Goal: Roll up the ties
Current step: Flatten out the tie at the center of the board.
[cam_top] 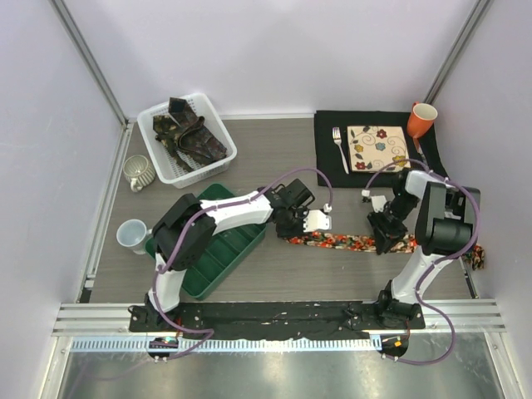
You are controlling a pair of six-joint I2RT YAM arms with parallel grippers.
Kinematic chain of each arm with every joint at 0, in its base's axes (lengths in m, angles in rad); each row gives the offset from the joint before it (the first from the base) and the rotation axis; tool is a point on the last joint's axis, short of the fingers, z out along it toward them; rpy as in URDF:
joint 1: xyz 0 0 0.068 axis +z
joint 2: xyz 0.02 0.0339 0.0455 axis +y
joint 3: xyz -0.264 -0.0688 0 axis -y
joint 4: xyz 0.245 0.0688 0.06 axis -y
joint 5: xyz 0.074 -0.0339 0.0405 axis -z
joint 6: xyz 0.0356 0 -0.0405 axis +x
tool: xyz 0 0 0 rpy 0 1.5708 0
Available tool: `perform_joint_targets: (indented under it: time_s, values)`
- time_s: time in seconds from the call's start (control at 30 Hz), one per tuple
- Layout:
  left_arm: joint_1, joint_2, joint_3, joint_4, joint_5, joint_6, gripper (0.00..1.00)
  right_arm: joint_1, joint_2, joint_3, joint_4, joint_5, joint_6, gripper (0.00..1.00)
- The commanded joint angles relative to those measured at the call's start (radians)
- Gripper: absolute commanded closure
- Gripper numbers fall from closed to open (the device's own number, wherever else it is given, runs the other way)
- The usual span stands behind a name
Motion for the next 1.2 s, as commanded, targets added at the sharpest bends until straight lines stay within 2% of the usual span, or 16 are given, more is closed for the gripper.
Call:
perform_joint_targets:
  time_s: [0.0,0.2,0.37,0.47,0.5,0.53,0.6,0.63,0.67,0.7,0.77,0.87,0.97,1.03,1.1,1.17]
  values:
    - [-0.058,-0.049,-0.035,-0.042,0.021,-0.034,0.69,-0.112,0.010,0.005,0.024,0.121,-0.143,0.67]
    - [-0.085,-0.104,-0.073,-0.001,0.028,-0.121,0.67,-0.132,-0.077,0.044,-0.126,-0.024,-0.271,0.64]
    - [-0.084,-0.306,-0.176,0.121,0.030,-0.140,0.35,-0.133,-0.223,0.135,-0.235,-0.179,-0.314,0.59]
    - [-0.084,-0.480,-0.280,0.251,0.060,-0.181,0.27,-0.132,-0.395,0.190,-0.220,-0.276,-0.306,0.46]
    - [-0.084,-0.529,-0.297,0.276,0.060,-0.209,0.24,-0.133,-0.438,0.202,-0.199,-0.307,-0.294,0.35]
    - [-0.084,-0.605,-0.314,0.299,0.054,-0.226,0.22,-0.132,-0.532,0.219,-0.171,-0.369,-0.277,0.30]
    - [-0.082,-0.684,-0.358,0.358,0.055,-0.246,0.15,-0.132,-0.622,0.210,-0.025,-0.445,-0.178,0.25]
    - [-0.085,-0.711,-0.372,0.371,0.066,-0.244,0.08,-0.132,-0.677,0.148,0.087,-0.445,-0.047,0.12]
    - [-0.085,-0.757,-0.384,0.388,0.084,-0.238,0.07,-0.132,-0.761,0.103,0.207,-0.427,0.204,0.10]
    - [-0.085,-0.771,-0.406,0.388,0.118,-0.217,0.05,-0.133,-0.800,0.060,0.380,-0.424,0.275,0.10]
    - [-0.087,-0.778,-0.411,0.356,0.188,-0.178,0.00,-0.127,-0.831,-0.032,0.468,-0.494,0.333,0.17]
    - [-0.087,-0.741,-0.383,0.278,0.222,-0.115,0.00,-0.082,-0.783,-0.040,0.351,-0.635,0.349,0.31]
    - [-0.085,-0.619,-0.313,0.232,0.129,-0.183,0.00,0.001,-0.698,-0.042,0.271,-0.660,0.348,0.40]
    - [-0.085,-0.536,-0.287,0.224,0.113,-0.204,0.07,0.043,-0.667,-0.046,0.279,-0.681,0.375,0.42]
    - [-0.096,-0.482,-0.293,0.263,0.136,-0.207,0.07,0.058,-0.627,-0.055,0.338,-0.621,0.451,0.42]
    - [-0.111,-0.437,-0.287,0.303,0.115,-0.212,0.07,0.060,-0.575,-0.038,0.293,-0.588,0.453,0.42]
